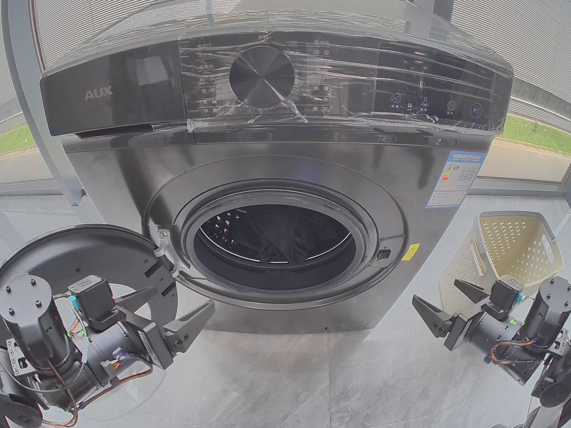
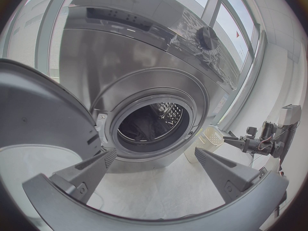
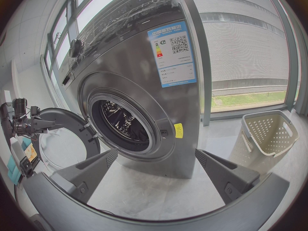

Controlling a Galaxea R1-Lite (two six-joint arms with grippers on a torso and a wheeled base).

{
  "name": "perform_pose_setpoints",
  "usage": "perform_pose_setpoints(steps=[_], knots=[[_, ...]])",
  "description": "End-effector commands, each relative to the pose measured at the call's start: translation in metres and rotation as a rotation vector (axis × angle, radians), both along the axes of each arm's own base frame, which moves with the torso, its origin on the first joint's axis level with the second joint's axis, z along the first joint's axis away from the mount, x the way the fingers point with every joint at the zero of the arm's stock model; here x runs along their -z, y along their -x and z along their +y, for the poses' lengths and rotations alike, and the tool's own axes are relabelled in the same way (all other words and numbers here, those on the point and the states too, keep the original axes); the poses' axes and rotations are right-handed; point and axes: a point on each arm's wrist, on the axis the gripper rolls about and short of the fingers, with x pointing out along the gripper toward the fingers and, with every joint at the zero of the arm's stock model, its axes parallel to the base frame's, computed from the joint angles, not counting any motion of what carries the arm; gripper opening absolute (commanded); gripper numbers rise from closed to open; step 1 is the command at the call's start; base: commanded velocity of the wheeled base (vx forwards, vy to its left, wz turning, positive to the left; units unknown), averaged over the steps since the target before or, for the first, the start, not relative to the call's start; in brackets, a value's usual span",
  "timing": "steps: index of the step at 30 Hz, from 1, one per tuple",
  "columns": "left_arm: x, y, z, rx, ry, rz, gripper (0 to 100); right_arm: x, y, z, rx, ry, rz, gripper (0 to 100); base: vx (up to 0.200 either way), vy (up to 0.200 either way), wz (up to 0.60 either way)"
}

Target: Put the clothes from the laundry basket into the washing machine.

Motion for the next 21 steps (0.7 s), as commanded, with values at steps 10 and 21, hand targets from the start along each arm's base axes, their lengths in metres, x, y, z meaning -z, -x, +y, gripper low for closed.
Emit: perform_pose_setpoints(steps=[10,21], knots=[[0.003,0.023,0.032,-0.051,-0.078,-0.087,100,-0.015,0.029,-0.025,0.093,-0.007,0.001,100,-0.2,0.0,0.0],[-0.002,0.035,0.055,-0.144,-0.082,-0.159,100,-0.028,0.048,-0.045,0.149,-0.055,-0.051,100,-0.2,0.0,0.0]])
